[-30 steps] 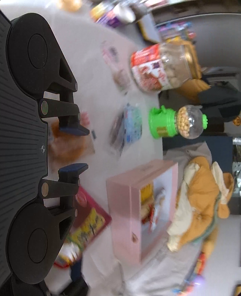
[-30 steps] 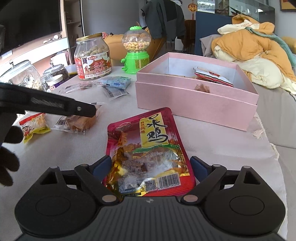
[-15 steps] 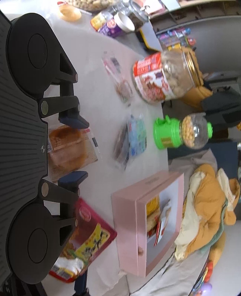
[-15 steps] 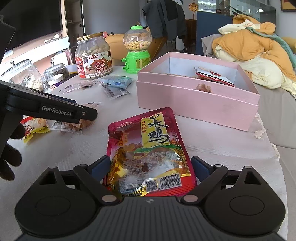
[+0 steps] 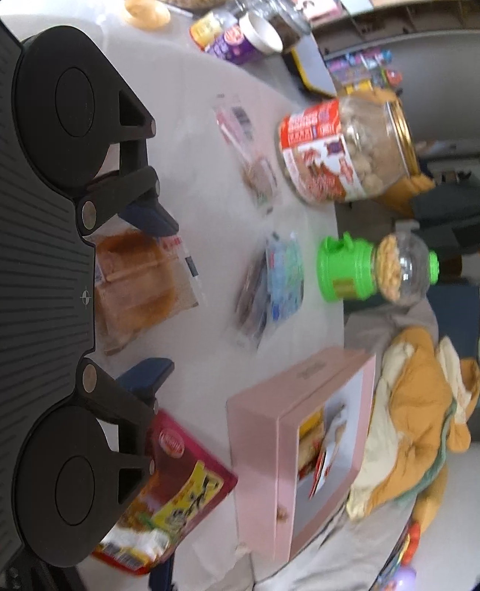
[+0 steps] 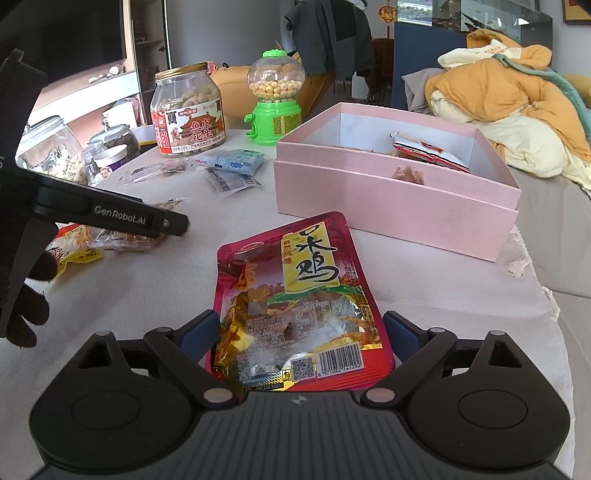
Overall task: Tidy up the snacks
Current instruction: 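Lift the brown bread pack with the left tool while the right tool lifts the red chicken bag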
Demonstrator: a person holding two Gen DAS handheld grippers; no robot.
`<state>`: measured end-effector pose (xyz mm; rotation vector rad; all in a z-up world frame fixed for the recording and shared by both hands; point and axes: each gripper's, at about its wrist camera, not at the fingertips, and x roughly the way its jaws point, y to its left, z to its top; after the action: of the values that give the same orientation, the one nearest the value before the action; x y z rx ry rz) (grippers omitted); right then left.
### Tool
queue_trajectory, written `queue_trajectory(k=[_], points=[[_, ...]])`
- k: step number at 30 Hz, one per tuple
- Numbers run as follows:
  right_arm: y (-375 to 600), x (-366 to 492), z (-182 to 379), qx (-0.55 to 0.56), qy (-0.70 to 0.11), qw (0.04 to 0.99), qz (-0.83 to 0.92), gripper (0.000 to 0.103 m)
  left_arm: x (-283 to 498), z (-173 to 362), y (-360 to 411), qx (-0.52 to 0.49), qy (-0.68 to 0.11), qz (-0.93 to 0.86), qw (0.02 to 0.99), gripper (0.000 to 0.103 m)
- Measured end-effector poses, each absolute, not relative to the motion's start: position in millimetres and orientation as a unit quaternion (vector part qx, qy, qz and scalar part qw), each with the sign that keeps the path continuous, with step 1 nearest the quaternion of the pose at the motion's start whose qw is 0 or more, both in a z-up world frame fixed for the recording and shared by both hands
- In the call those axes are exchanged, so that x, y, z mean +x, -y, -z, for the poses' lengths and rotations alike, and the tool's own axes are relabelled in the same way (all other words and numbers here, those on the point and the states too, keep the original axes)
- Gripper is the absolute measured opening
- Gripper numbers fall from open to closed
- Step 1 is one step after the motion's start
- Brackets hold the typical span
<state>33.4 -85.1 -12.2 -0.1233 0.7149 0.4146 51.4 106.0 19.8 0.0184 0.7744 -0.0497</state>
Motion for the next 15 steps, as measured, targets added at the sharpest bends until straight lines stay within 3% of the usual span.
queue_trajectory(k=[8, 15], points=[[85, 33, 12, -0.06, -0.347, 0.914, -0.201, 0.095, 43, -17, -100, 0.054, -0.372, 0.014, 0.927, 0.078], [85, 33, 12, -0.06, -0.347, 0.914, -0.201, 0.096, 56, -13, -116, 0.008, -0.391, 0.014, 0.92, 0.079]])
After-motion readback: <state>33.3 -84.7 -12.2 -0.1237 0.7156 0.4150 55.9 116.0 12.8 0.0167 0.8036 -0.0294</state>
